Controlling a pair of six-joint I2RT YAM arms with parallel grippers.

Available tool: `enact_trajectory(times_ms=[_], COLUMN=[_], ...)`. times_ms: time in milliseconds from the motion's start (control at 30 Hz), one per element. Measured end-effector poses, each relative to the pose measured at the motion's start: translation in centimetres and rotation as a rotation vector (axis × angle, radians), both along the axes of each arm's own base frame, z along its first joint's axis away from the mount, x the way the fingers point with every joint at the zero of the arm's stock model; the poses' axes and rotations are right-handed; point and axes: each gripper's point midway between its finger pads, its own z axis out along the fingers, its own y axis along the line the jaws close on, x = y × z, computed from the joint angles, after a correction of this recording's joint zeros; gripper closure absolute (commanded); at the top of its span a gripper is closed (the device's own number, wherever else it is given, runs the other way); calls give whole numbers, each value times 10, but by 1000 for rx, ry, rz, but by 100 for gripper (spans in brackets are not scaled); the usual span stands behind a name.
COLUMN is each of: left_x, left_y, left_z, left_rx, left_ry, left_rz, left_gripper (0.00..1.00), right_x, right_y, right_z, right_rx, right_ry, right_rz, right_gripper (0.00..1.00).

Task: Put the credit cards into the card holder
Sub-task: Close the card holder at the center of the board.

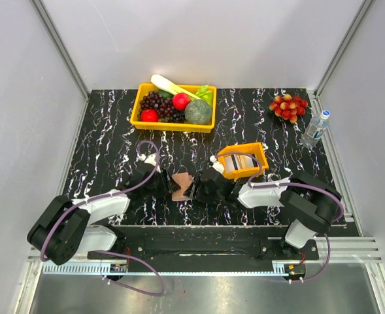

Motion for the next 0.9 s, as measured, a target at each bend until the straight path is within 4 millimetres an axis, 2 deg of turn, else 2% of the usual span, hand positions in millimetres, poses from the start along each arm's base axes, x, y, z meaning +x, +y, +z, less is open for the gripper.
enact_trajectory(times_ms=[100, 300, 467, 767, 900], left_x=[1, 0, 2, 5, 7], left_y=[0, 1, 3, 3, 1], left_z=[-3, -6, -8, -9, -9], left_rx=[6, 15, 22, 19, 10], left_ry=[9, 16, 15, 13, 12], left_rz=[1, 1, 13, 21, 26], left_gripper=[58, 66, 70, 76, 76], right_x=[6, 21, 19, 13, 12], right_y=[0, 4, 6, 7, 7], right_z=[0, -1, -4, -6, -7], right_rx=[17, 80, 111, 135, 128], right_ry=[3, 27, 47, 64, 61], right_rz=[-21, -49, -36, -10, 5], right_gripper=[39, 50, 58, 62, 71])
